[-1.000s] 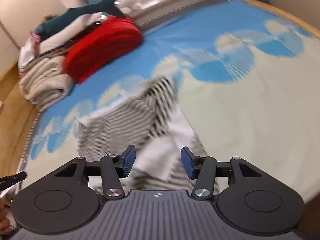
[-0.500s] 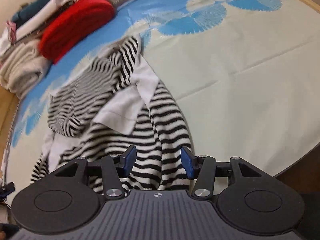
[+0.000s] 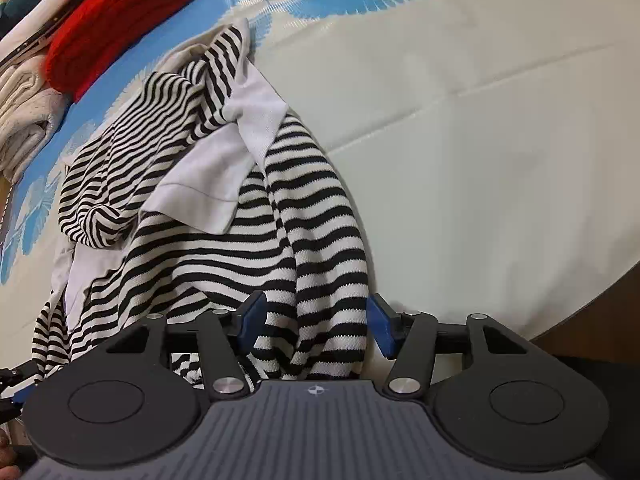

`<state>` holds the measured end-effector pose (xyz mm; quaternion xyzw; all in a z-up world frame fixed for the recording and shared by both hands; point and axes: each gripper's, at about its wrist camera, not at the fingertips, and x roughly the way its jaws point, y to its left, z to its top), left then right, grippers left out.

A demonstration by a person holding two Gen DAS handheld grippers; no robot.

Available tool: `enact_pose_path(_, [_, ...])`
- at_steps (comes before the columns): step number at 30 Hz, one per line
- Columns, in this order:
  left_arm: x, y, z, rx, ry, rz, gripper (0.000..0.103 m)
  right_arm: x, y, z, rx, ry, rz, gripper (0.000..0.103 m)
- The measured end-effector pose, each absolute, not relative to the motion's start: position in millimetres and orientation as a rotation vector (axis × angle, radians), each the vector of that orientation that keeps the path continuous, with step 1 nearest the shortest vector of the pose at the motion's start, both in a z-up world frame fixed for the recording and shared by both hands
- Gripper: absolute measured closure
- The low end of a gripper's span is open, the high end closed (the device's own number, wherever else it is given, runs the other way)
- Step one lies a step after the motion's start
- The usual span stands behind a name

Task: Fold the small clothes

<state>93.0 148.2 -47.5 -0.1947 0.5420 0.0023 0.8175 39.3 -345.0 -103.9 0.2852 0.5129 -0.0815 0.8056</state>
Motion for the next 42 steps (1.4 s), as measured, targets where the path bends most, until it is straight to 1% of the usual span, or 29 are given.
enact_pose_path(9, [100,151,-78,-0.434,1.245,0.106,0.032,45,-335,-121,0.598,1.160,-0.163,0.043])
enact_pose_path(13, [96,135,-81,-0.296,1.263,0.074,0.034,48,-325,-124,0.545,1.181,-0.138,0.041])
enact_pose_path(14, [94,132,-81,-0.269,1.265,0.063,0.042,48,-323,-124,0.534,1.183,-0.132,0.041])
enact_pose_path(15, [91,130,-81,-0.250,1.265,0.055,0.054,47,-322,-124,0.530,1.182,-0.127,0.041])
enact_pose_path(16, [89,129,-80,-0.237,1.264,0.046,0.062,47,-322,-123,0.532,1.180,-0.125,0.041])
enact_pose_path(17, [88,128,-79,-0.232,1.263,0.031,0.083,47,-323,-122,0.536,1.178,-0.124,0.044])
enact_pose_path(18, [86,128,-77,-0.239,1.259,0.011,0.093,46,-324,-121,0.545,1.174,-0.122,0.048])
enact_pose_path(19, [83,129,-73,-0.233,1.243,0.010,0.094,45,-325,-121,0.553,1.170,-0.121,0.059])
enact_pose_path(20, [80,130,-69,-0.219,1.223,0.015,0.095,43,-327,-119,0.563,1.160,-0.122,0.077])
enact_pose_path(22, [73,133,-57,-0.214,1.172,0.031,0.095,39,-333,-113,0.589,1.122,-0.132,0.098])
enact_pose_path(26, [66,144,-42,-0.278,1.115,0.059,0.095,24,-352,-93,0.679,1.008,-0.176,0.098])
enact_pose_path(28, [69,147,-48,-0.301,1.144,0.061,0.094,21,-358,-93,0.701,1.007,-0.197,0.098])
enact_pose_path(30, [75,147,-57,-0.332,1.200,0.053,0.088,23,-357,-101,0.703,1.048,-0.204,0.097])
enact_pose_path(31, [76,148,-61,-0.346,1.224,0.053,0.086,24,-354,-106,0.705,1.081,-0.190,0.092])
enact_pose_path(32, [77,149,-65,-0.354,1.244,0.057,0.078,26,-352,-110,0.699,1.103,-0.184,0.090])
enact_pose_path(33, [78,148,-66,-0.351,1.250,0.062,0.075,28,-349,-113,0.680,1.117,-0.180,0.090])
enact_pose_path(34, [77,147,-67,-0.339,1.250,0.066,0.073,28,-346,-113,0.658,1.125,-0.178,0.081])
enact_pose_path(35, [78,146,-68,-0.330,1.250,0.068,0.071,30,-344,-114,0.642,1.132,-0.180,0.067])
enact_pose_path(37, [77,146,-68,-0.321,1.254,0.070,0.070,31,-341,-116,0.636,1.146,-0.173,0.058])
enact_pose_path(39, [78,145,-70,-0.309,1.261,0.076,0.067,34,-336,-121,0.620,1.173,-0.159,0.059])
enact_pose_path(42, [79,143,-74,-0.295,1.267,0.076,0.067,39,-328,-123,0.561,1.180,-0.146,0.059])
